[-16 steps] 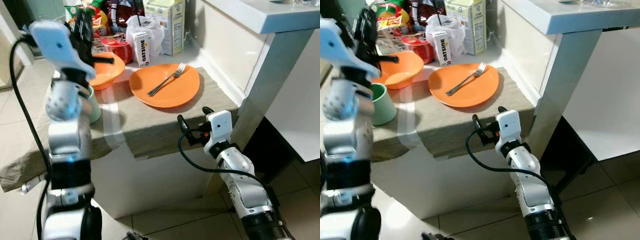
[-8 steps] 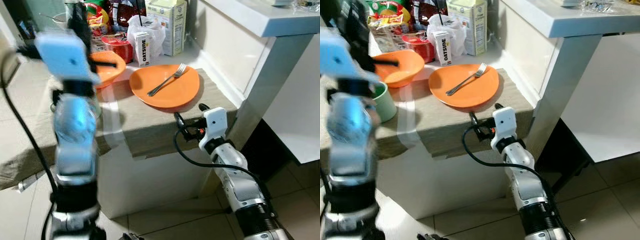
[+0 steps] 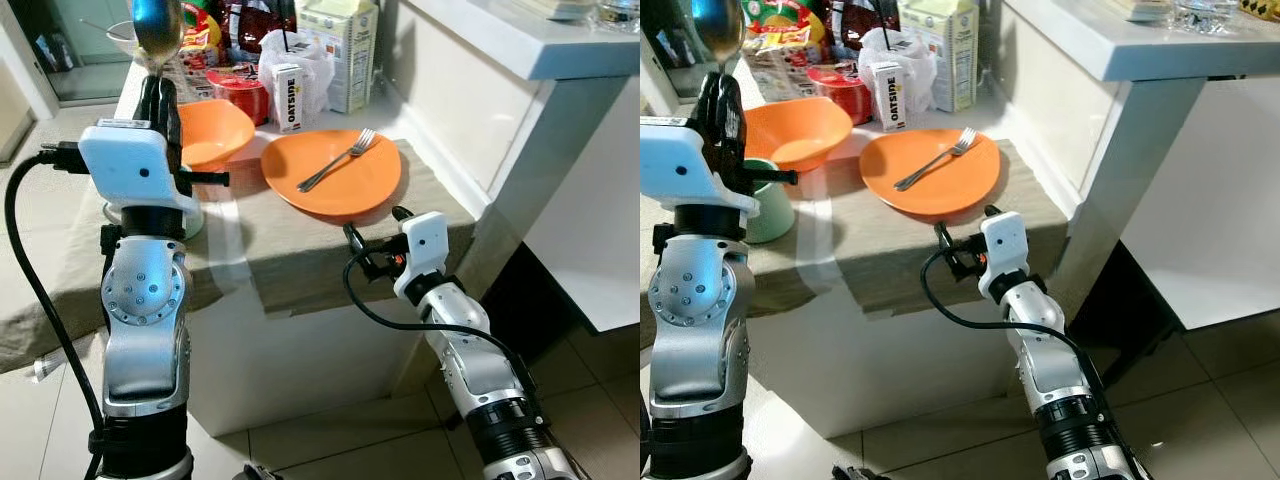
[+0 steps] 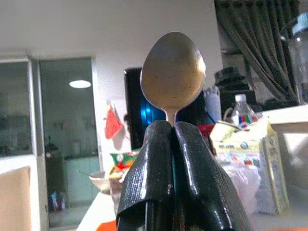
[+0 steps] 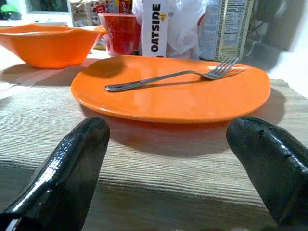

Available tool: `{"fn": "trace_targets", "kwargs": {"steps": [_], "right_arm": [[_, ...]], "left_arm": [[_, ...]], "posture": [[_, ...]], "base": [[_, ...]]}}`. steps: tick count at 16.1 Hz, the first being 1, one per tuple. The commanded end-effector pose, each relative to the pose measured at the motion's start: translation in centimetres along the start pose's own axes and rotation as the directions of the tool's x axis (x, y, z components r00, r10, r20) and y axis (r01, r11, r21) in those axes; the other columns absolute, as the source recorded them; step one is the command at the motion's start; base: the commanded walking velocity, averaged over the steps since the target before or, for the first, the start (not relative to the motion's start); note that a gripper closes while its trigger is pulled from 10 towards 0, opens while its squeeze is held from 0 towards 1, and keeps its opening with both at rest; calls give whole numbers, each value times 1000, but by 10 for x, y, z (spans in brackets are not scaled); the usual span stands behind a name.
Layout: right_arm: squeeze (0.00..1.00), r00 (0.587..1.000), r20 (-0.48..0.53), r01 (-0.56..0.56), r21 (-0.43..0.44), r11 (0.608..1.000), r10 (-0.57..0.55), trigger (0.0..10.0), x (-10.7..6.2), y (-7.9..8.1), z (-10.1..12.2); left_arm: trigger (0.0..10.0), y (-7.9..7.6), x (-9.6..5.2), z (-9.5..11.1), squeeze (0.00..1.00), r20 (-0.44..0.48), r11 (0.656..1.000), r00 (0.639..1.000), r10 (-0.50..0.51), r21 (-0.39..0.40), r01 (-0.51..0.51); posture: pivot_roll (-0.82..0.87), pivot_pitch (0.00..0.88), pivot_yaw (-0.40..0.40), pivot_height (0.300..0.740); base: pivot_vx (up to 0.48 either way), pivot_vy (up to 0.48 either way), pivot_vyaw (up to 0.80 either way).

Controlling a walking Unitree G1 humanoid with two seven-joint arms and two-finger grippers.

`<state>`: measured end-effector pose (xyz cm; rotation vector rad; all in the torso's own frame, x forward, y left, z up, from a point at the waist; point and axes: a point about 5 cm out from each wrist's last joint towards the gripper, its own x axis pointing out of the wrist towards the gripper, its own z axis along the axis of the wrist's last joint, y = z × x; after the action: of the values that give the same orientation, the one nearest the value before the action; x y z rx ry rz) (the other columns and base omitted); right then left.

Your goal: Setting the table

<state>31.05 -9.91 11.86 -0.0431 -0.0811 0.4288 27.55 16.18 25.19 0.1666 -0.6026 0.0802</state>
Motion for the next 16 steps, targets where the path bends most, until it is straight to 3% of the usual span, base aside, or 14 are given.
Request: {"fn": "trace_targets", "kwargs": {"steps": [1, 3, 5, 12, 16], "right_arm": [[0, 1000, 26, 4, -7, 1000, -4, 10000, 4, -3, 6], [0, 1000, 30, 2, -3, 1000, -2, 10000, 8, -2, 6], [0, 1000, 30, 3, 0, 1000, -3, 10000, 7, -2, 6], [0, 1000, 2, 7, -1, 1000, -7, 10000, 2, -6, -1], [0, 1000, -11, 4, -3, 1000, -4, 10000, -1, -5, -4]], "left_arm": [[0, -5, 0, -3, 0, -37, 999, 999, -21, -40, 19], [0, -15, 1, -21, 0, -163, 986, 986, -48, -168, 21], [0, -17, -1, -25, 0, -196, 977, 980, -41, -212, -2], [0, -18, -2, -24, 0, -212, 972, 976, -39, -234, -12], [0, -21, -2, -24, 0, -210, 975, 976, -56, -222, 8]], "posture": [[-6, 0, 20, 740], [-8, 0, 21, 740], [-15, 0, 27, 740], [-25, 0, 17, 740], [-29, 0, 16, 740]], "base": [[0, 0, 0], [0, 0, 0], [0, 0, 0], [-451, 0, 0], [0, 0, 0]]}}
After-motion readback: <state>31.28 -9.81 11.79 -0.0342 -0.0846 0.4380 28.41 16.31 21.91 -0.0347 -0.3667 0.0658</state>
